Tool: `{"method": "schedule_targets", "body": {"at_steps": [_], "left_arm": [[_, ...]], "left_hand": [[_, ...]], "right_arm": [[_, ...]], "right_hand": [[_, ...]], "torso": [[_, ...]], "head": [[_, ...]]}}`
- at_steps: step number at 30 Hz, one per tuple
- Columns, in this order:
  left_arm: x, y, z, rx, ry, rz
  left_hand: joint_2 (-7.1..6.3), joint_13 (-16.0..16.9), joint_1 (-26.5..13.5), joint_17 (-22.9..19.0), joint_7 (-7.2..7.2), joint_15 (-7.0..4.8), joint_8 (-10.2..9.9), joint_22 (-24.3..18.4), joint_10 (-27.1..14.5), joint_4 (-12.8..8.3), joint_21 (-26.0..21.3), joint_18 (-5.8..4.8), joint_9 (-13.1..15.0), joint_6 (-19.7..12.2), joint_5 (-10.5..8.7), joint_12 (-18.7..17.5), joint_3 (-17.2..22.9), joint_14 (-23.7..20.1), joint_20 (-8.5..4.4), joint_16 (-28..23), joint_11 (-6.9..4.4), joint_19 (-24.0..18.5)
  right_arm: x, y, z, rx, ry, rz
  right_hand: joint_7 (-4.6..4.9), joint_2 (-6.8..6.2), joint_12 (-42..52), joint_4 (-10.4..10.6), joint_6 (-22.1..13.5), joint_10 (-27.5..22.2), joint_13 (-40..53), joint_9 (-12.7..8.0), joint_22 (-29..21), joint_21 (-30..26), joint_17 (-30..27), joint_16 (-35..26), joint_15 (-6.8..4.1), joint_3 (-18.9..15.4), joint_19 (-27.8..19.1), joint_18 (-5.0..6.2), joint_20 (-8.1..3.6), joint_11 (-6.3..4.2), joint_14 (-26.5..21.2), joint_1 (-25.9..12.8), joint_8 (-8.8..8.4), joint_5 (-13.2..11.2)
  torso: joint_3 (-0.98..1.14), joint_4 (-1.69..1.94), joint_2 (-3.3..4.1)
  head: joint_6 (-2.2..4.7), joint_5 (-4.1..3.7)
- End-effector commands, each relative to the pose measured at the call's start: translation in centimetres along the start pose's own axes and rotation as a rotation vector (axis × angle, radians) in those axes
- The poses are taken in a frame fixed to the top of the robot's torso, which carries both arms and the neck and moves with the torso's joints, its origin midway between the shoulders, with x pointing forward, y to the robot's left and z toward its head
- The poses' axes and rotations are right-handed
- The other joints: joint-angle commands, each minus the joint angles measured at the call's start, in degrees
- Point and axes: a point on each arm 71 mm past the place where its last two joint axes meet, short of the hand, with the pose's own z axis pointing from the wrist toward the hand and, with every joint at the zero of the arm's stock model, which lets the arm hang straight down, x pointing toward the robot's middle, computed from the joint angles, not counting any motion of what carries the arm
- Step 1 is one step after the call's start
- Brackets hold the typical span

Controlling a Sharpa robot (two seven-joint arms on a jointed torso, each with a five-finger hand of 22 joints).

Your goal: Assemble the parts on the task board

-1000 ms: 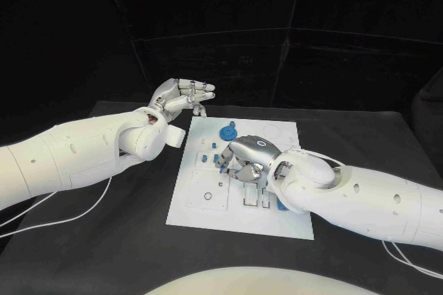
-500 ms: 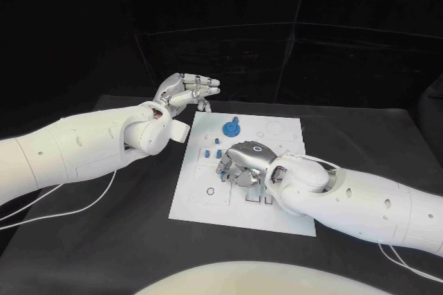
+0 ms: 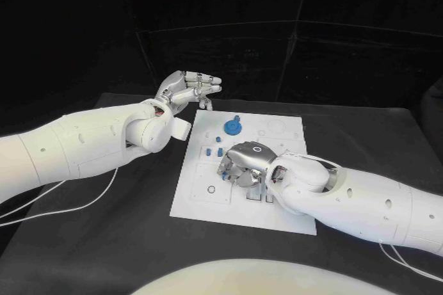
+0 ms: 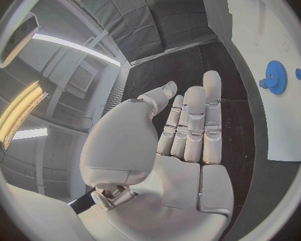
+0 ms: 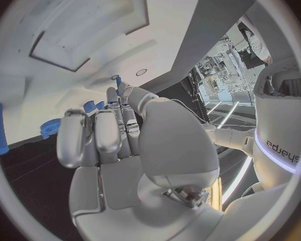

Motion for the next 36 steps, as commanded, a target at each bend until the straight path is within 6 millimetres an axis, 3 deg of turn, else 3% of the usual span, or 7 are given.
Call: {"method": "schedule_targets", "body": {"at_steps": [1,27,31,36], "left_arm": [[0.12,-0.11,0.07,0.003,0.010,-0.010],[-0.12,-0.09,0.00,0.001,0.006,-0.008],[-0.12,-0.08,0.00,-0.001,0.007,-0.008],[-0.15,-0.06,-0.01,-0.004,0.008,-0.009]], "left_hand": [[0.07,0.0,-0.4,0.0,0.03,0.12,0.2,-0.1,-0.3,0.0,-0.2,0.78,0.0,-0.6,0.24,0.3,-0.2,-0.5,0.19,-0.2,-0.12,-0.3],[0.08,0.0,-0.1,-0.2,0.03,0.11,0.3,-0.2,-0.6,-0.2,-0.3,0.80,0.0,-0.7,0.24,0.5,-0.4,-0.6,0.20,-0.1,-0.12,-0.3],[0.06,0.0,0.0,-0.3,0.05,0.11,0.4,-0.2,-0.7,-0.3,-0.4,0.80,0.0,-0.8,0.24,0.6,-0.5,-0.6,0.20,-0.1,-0.10,-0.3],[0.06,0.0,0.0,-0.3,0.05,0.11,0.4,-0.2,-0.7,-0.3,-0.4,0.80,0.0,-0.8,0.24,0.6,-0.5,-0.6,0.20,-0.1,-0.10,-0.3]], "right_arm": [[0.08,0.01,0.08,0.001,0.017,-0.018],[0.56,0.37,0.52,0.001,0.053,-0.078],[0.68,0.39,0.58,0.002,0.057,-0.083],[0.62,0.22,0.58,0.007,0.039,-0.081]], "right_hand": [[0.39,-0.06,0.0,0.1,-0.1,-0.1,0.1,0.0,0.1,0.3,-0.1,0.1,-0.13,0.3,0.2,-0.99,0.00,0.27,1.1,-0.7,-0.16,0.3],[0.35,-0.36,0.0,0.0,-0.1,-0.2,0.1,0.0,0.1,0.3,-0.1,0.2,-0.13,0.3,0.2,-0.99,0.06,0.25,1.1,-1.1,-0.13,0.3],[0.53,-1.21,-0.3,0.3,-0.9,-0.9,0.0,-0.1,-0.2,0.1,-0.4,0.1,0.05,-0.3,0.0,-0.94,0.17,0.43,1.0,-2.4,-0.36,0.5],[1.50,-2.98,-2.4,1.2,-3.7,-5.1,-0.6,-0.2,-1.9,-0.8,-1.4,-0.4,1.03,-1.6,-1.1,-0.62,0.94,1.71,0.7,-4.9,-0.45,1.3]], "torso": [[-0.03,0.04,-0.01],[-0.03,0.03,-0.03],[-0.05,-0.03,-0.02],[-0.05,-0.03,-0.04]], "head": [[0.00,0.01],[-0.13,0.16],[-0.12,0.15],[-0.08,0.07]]}}
